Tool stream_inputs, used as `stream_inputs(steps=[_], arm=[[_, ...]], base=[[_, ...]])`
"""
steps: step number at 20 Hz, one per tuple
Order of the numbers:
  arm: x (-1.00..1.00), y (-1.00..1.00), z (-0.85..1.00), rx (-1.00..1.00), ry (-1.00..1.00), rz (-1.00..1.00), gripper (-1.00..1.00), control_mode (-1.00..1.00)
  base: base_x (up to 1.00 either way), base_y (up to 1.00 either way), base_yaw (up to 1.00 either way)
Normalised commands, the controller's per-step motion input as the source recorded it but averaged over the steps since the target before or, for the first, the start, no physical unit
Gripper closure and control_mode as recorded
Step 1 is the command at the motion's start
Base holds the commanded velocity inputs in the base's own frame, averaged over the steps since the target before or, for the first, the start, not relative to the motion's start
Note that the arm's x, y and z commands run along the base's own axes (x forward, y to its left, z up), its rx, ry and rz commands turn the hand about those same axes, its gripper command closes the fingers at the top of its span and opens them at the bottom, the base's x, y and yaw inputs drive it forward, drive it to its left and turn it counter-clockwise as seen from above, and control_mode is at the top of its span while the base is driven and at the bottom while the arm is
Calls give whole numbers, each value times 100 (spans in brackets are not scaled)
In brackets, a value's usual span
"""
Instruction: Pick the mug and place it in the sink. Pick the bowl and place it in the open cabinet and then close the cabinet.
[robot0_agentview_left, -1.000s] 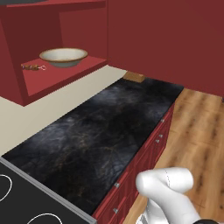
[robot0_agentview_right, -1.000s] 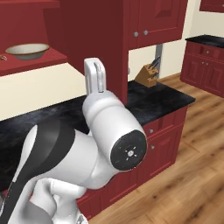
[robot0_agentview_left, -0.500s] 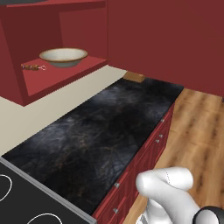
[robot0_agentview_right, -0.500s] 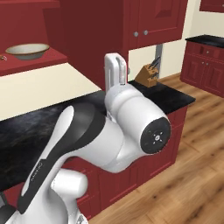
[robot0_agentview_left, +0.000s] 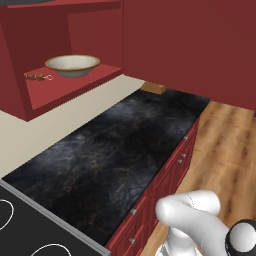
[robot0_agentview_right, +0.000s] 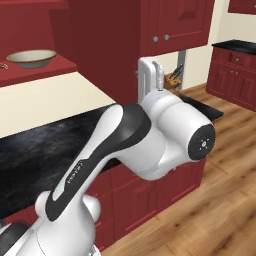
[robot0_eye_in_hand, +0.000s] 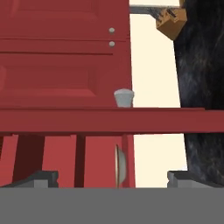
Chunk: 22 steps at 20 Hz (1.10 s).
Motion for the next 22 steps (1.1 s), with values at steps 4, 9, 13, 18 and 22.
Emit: stream_inputs(steps=[4,9,13,18,22], arm=[[37,-28,0,0,-2,4,-100,-100],[32,-22,0,0,-2,3,-100,-100],[20,-2,-1,0,-9,5,-100,-100],[13,0,-12,0,-9,9,-100,-100],[33,0,-30,0,-2,7,-100,-100]], base=[[0,0,0],[0,0,0],[0,0,0],[0,0,0],[0,0,0]])
